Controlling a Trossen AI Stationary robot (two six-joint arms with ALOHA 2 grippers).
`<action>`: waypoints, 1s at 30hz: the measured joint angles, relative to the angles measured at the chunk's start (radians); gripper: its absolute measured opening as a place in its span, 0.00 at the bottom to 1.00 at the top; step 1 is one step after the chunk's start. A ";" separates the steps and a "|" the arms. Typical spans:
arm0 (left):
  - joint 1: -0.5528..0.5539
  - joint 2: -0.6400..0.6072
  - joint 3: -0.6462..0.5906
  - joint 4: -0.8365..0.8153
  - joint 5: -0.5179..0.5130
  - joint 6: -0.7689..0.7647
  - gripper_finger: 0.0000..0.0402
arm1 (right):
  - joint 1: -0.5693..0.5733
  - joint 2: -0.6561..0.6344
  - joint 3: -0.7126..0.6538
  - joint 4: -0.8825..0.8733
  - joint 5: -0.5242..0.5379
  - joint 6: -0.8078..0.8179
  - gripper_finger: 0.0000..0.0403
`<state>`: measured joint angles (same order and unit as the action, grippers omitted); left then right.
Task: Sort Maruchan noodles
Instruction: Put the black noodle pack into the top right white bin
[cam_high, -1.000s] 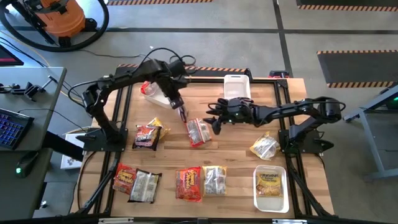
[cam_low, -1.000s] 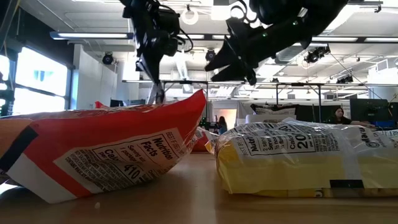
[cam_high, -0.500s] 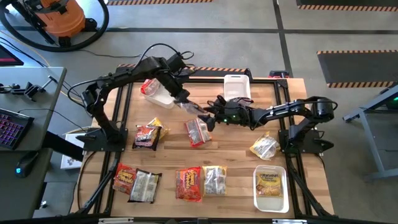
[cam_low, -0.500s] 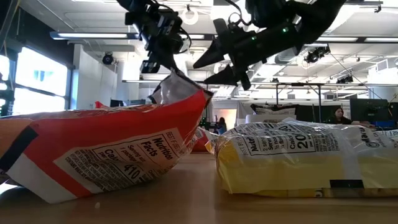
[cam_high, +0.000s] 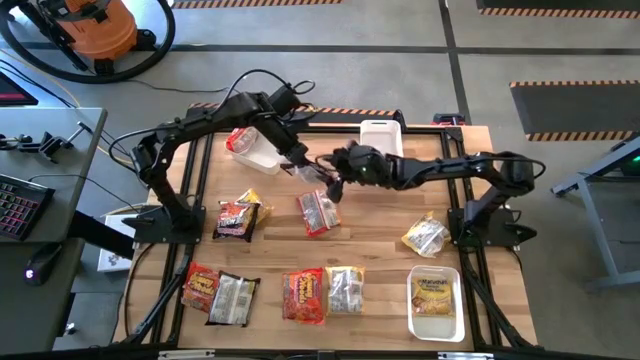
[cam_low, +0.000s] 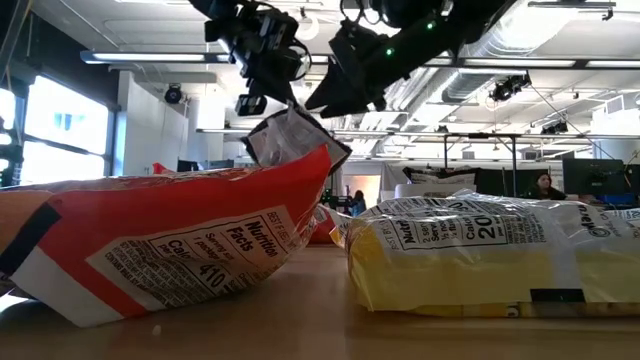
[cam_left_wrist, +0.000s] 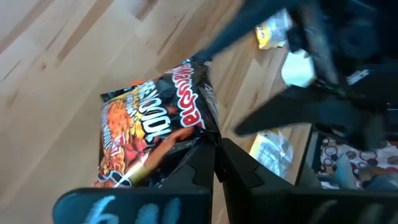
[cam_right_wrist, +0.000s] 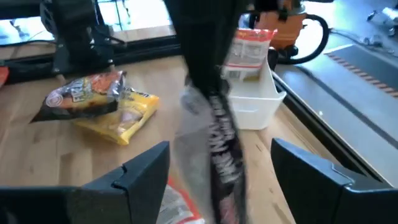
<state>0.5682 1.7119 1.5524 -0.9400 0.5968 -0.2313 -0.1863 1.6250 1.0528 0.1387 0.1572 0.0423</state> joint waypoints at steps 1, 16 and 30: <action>0.000 0.000 0.000 0.003 0.003 0.000 0.00 | -0.012 0.012 0.007 -0.003 -0.018 -0.002 0.66; -0.001 0.000 0.000 0.054 0.010 0.005 0.00 | -0.052 0.198 0.104 -0.020 -0.155 0.015 0.71; 0.022 -0.037 0.000 0.066 0.001 0.135 0.11 | -0.052 0.158 0.107 -0.027 -0.120 0.021 0.30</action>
<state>0.5905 1.6747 1.5520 -0.8741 0.5980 -0.0961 -0.2379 1.7830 1.1599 0.1121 0.0369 0.0628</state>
